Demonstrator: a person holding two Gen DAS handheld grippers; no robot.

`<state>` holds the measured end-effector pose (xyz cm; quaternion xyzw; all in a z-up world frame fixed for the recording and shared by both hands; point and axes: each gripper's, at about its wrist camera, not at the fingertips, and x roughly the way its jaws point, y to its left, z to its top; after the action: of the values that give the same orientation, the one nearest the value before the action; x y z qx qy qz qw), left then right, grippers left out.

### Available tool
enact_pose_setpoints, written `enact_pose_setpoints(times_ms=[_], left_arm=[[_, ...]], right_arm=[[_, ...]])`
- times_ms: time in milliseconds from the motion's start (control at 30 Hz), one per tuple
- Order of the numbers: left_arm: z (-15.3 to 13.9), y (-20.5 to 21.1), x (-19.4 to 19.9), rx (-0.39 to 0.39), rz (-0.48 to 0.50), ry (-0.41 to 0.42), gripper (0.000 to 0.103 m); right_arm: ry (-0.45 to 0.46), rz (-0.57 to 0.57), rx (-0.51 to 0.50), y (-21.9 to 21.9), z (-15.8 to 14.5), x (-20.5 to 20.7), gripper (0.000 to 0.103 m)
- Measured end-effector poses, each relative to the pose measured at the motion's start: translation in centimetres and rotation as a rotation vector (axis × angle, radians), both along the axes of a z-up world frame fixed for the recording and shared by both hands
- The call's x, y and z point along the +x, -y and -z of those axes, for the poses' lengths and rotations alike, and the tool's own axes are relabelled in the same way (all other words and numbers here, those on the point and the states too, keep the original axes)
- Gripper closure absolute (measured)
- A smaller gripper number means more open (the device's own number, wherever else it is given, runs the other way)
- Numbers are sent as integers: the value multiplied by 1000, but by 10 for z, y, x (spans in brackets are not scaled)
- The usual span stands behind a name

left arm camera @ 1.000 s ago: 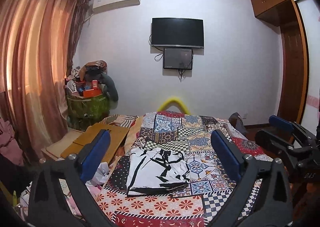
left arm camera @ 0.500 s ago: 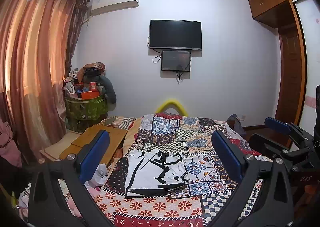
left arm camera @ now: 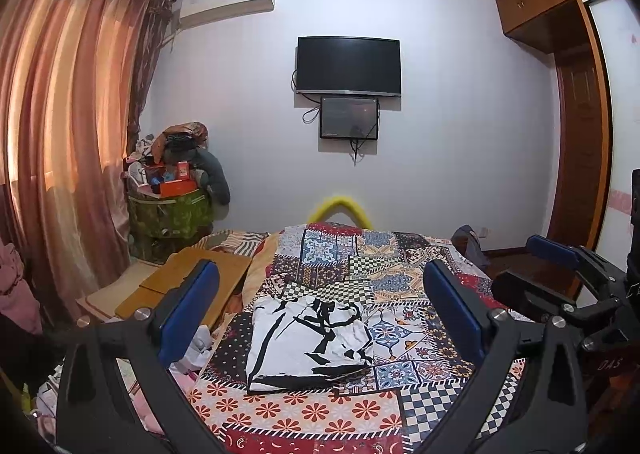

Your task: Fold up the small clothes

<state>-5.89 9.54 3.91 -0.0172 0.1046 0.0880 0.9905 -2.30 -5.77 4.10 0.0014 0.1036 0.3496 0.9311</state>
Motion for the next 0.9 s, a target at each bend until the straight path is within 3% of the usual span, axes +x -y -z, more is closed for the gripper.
enact_pose_setpoints(times_ms=[900], left_arm=[[1, -4, 2, -8, 20, -14, 0]], right_arm=[[-19, 22, 12, 5, 0, 2, 0]])
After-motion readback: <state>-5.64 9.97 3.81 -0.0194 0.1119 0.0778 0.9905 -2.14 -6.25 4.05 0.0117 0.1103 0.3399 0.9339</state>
